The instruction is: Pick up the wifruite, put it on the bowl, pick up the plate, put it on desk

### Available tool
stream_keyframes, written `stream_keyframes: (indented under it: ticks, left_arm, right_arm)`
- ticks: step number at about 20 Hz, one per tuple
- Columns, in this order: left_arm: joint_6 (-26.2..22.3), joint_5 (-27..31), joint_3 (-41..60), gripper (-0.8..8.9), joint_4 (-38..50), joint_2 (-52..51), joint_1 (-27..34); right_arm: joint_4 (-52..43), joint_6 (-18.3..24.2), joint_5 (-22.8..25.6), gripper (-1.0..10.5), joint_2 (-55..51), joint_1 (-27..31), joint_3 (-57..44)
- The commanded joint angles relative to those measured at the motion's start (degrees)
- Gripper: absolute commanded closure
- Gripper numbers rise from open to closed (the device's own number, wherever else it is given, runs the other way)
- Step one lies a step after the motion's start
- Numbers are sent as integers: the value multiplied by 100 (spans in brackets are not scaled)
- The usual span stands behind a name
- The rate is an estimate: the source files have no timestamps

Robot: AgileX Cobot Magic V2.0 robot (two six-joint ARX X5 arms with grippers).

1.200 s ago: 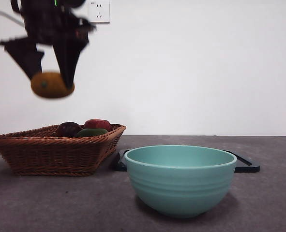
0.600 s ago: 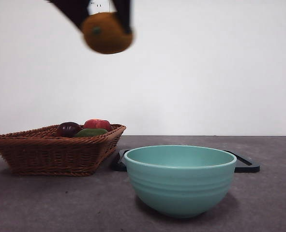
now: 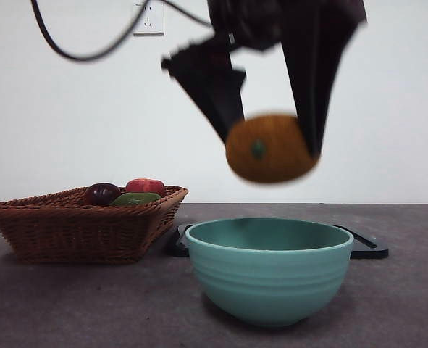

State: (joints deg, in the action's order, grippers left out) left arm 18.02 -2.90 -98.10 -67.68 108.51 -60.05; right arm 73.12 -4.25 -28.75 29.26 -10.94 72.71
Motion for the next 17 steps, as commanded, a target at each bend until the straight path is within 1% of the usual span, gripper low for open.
stream_keyframes:
  ticks: [1, 5, 8, 10, 12, 17]
  left_arm:
    - [216, 13, -146, 534, 190, 350, -31]
    - [354, 15, -146, 534, 297, 826, 15]
    - [356, 17, -146, 534, 308, 1143, 63]
    - [385, 83, -146, 534, 387, 1215, 109]
    - [448, 376, -146, 534, 487, 1217, 118]
    - [481, 400, -146, 534, 391, 1228, 192]
  right_arm:
    - [-17, 83, -11, 396, 7, -24, 103]
    - [-17, 87, -11, 396, 7, -24, 103]
    - [-17, 87, -11, 396, 7, -24, 103]
    - [-17, 85, -11, 396, 7, -24, 103]
    - [-17, 87, -11, 396, 7, -24, 103]
    - [-22, 90, -9, 396, 7, -24, 103]
